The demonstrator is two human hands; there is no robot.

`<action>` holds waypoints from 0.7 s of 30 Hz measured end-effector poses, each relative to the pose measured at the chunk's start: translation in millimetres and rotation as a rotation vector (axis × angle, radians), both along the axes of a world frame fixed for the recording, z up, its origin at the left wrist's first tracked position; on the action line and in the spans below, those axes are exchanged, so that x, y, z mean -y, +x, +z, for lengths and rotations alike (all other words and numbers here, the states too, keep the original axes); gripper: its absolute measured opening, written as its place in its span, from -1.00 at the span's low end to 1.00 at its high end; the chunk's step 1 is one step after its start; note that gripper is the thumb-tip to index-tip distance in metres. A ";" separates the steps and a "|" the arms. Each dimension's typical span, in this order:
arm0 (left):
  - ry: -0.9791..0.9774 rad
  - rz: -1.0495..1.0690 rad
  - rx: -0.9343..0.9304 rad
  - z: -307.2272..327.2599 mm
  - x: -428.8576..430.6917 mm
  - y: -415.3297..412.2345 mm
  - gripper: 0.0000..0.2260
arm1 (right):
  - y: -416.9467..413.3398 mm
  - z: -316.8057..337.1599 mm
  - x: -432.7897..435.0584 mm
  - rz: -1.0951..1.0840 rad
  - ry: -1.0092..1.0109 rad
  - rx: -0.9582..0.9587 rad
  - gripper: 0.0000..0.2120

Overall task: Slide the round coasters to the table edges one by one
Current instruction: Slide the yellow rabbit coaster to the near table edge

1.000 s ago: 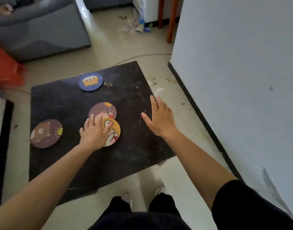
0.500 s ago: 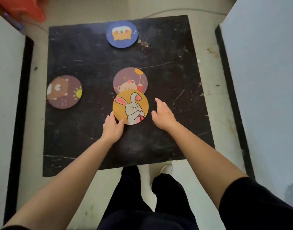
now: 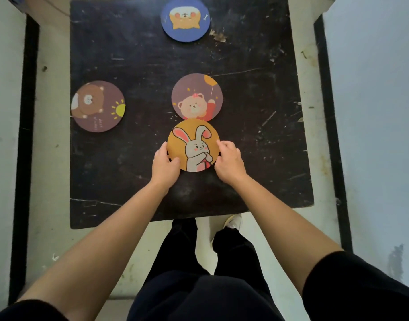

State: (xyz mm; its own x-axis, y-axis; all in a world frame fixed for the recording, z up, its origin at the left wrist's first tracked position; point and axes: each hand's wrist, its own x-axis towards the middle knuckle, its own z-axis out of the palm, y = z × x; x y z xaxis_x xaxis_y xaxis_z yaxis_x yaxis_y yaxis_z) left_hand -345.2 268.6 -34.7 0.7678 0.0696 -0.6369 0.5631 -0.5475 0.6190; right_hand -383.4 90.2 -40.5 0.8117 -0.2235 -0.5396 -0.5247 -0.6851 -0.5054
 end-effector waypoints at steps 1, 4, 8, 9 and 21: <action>0.009 -0.013 0.000 0.3 -3.3 -8.1 -0.42 | -9.2 0.8 -1.9 0.009 -0.002 -0.009 -0.46; 0.017 -0.059 0.009 0.7 -12.8 -34.2 -0.48 | -36.6 2.8 -6.6 0.065 -0.025 -0.026 -0.47; 0.046 -0.091 0.010 1.4 -21.6 -67.2 -0.49 | -71.8 3.6 -13.8 0.108 -0.053 -0.025 -0.50; 0.055 -0.097 0.006 1.3 -22.8 -74.6 -0.49 | -80.1 3.1 -15.3 0.120 -0.067 -0.017 -0.50; 0.167 -0.295 0.061 -2.5 -25.9 -106.7 -0.50 | -123.2 -6.4 -12.0 0.358 -0.306 0.044 -0.46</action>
State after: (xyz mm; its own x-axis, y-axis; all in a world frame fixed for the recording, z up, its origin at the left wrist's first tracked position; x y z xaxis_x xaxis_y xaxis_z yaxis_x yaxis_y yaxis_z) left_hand -451.9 294.5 -37.2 0.8068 -0.0619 -0.5876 0.3299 -0.7779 0.5349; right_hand -506.5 102.2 -46.9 0.8874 -0.0693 -0.4558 -0.2113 -0.9398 -0.2684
